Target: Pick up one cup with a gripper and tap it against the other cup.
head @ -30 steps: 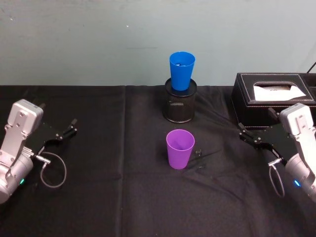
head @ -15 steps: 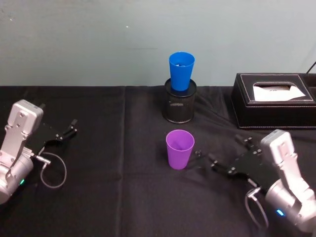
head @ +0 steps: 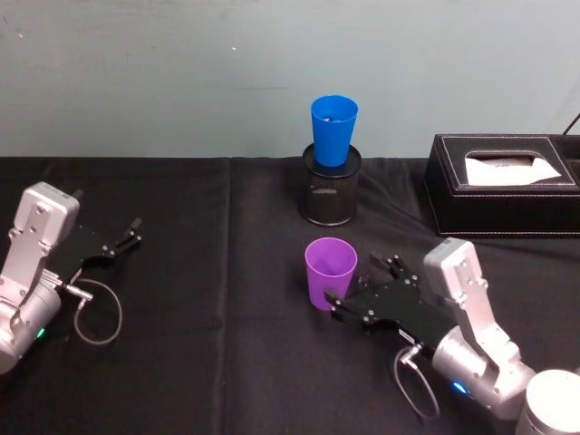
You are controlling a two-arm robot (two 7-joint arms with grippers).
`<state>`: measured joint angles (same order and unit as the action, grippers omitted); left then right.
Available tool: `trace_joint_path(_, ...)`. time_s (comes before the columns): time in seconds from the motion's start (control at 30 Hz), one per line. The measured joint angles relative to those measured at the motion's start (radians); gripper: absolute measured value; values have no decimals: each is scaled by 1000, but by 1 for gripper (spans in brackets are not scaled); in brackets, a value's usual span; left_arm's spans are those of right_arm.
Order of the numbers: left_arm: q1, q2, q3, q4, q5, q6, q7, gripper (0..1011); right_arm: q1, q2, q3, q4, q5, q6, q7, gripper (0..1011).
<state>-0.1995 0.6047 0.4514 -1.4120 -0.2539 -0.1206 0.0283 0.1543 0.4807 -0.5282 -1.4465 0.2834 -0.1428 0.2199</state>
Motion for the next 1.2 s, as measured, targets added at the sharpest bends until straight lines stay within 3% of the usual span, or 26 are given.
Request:
trace_joint_path(0.3,0,0,0,0,0,0,0,1000,65,-84,-2,97,-1,-4,29,1003)
trace_joint_path(0.4,0,0,0,0,0,0,0,1000,89,-123,10,151,27,-13,58,1003)
trace_joint_path(0.63,0,0,0,0,0,0,0,1000,110,-170,27,209,63,-26,106,979)
trace_joint_path(0.97,0,0,0,0,0,0,0,1000,109,-191,47,217,62,-17,120,775)
trace_joint_path(1.2,0,0,0,0,0,0,0,1000,96,-189,64,174,43,-3,125,737)
